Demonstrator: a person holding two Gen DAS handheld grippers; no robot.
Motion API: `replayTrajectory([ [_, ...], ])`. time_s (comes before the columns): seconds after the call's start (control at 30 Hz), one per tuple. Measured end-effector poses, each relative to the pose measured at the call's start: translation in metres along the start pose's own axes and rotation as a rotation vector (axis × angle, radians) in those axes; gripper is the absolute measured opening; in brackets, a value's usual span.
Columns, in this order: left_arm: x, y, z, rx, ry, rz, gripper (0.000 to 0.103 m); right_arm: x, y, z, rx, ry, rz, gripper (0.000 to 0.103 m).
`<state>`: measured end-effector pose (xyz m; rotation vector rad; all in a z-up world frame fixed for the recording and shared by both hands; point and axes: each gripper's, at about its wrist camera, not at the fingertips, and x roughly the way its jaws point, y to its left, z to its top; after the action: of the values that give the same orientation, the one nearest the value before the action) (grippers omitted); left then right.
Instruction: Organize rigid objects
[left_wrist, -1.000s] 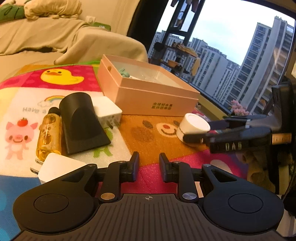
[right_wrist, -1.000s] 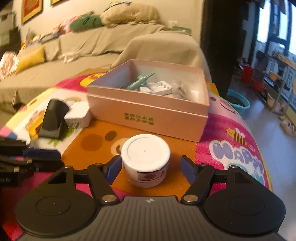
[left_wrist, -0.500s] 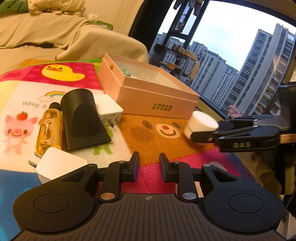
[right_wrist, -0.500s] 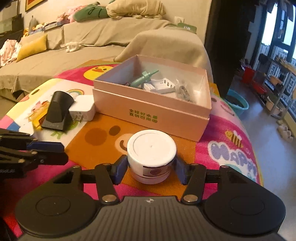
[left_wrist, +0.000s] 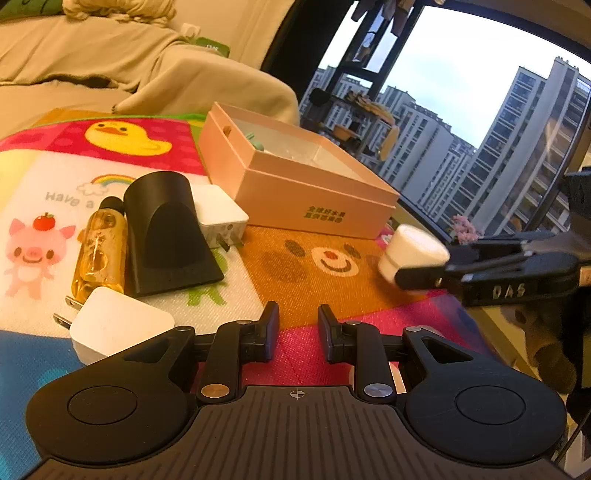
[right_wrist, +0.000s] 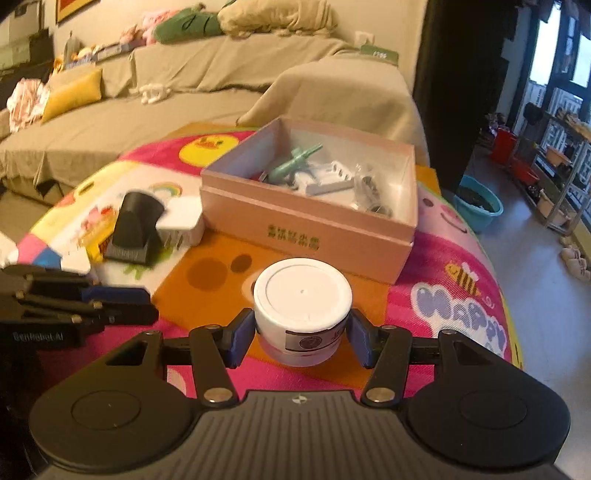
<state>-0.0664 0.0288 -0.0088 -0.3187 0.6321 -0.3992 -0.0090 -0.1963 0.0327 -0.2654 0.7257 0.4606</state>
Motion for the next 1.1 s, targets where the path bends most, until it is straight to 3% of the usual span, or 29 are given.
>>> replayTrajectory([
  [0.13,0.0,0.0,0.0,0.0,0.0,0.0,0.027,0.009,0.003,-0.011,-0.015,0.013,-0.022,0.055],
  [0.23,0.0,0.0,0.0,0.0,0.0,0.0,0.026,0.015,0.001,-0.023,-0.001,0.016,-0.009,0.062],
  [0.37,0.0,0.0,0.0,0.0,0.0,0.0,0.026,0.014,0.004,-0.036,-0.01,-0.014,-0.004,0.058],
  [0.43,0.0,0.0,0.0,0.0,0.0,0.0,0.026,0.01,0.003,-0.033,-0.01,-0.001,0.013,0.051],
  [0.8,0.0,0.001,0.0,0.0,0.0,-0.001,0.026,-0.014,0.002,-0.017,-0.008,-0.067,-0.007,0.049],
  [1.1,0.0,0.001,0.0,0.0,0.0,-0.001,0.026,-0.005,0.005,-0.006,-0.009,-0.12,-0.038,0.049],
])
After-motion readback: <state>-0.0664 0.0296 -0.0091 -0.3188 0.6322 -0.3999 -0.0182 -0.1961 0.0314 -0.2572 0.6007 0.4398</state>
